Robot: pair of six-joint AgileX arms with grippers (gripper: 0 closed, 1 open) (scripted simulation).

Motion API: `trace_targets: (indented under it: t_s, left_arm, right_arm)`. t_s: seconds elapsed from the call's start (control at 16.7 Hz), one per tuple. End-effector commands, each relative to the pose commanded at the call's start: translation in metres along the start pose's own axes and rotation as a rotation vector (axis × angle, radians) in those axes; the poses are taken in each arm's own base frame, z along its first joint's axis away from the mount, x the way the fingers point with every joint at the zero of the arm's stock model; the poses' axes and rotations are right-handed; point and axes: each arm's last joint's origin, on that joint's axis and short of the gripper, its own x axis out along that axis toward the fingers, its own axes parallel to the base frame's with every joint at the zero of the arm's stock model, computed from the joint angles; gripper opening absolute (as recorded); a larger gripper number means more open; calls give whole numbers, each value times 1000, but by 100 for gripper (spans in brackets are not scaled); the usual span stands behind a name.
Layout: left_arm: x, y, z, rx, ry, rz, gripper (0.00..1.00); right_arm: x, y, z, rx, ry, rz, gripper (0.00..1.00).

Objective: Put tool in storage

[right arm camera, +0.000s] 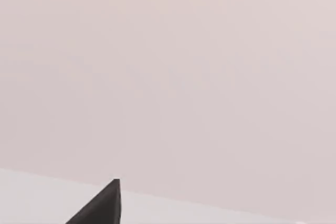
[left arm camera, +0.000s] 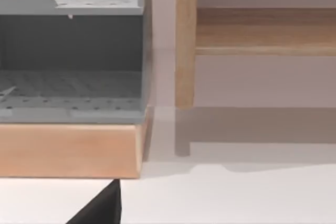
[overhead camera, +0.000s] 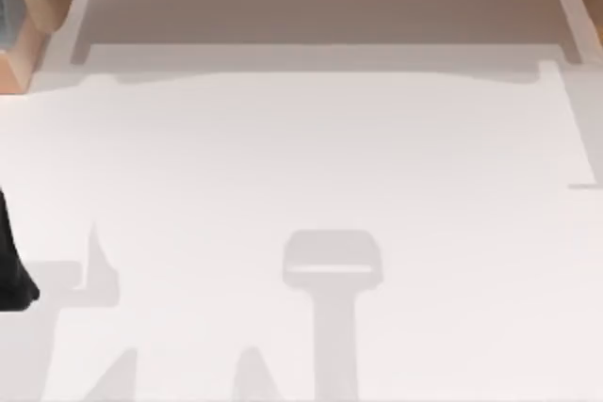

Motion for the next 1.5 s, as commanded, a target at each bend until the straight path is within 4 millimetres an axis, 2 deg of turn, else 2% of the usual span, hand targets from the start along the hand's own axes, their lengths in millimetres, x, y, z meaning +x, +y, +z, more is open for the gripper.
trace_targets:
  t_s: [0.12,0.24,0.36,0.54,0.78,0.96,1.08,1.5]
  left_arm:
    - [0,0,0,0,0,0,100]
    - [0,0,0,0,0,0,100]
    - [0,0,0,0,0,0,100]
    - [0,0,0,0,0,0,100]
    - [0,0,0,0,0,0,100]
    - [0,0,0,0,0,0,100]
    - [0,0,0,0,0,0,100]
    - [0,0,0,0,0,0,100]
  right_arm:
    - [-11,2,-34,-113,-69,-104,100]
    - [-21,16,-65,-239,-126,-183,100]
    - [-30,41,-89,-373,-183,-235,100]
    - [-43,88,-110,-571,-280,-274,100]
    - [-59,149,-110,-794,-441,-273,100]
    - [-67,178,-103,-898,-546,-257,100]
    - [-69,187,-100,-929,-584,-251,100]
    - [-65,187,-97,-931,-586,-251,100]
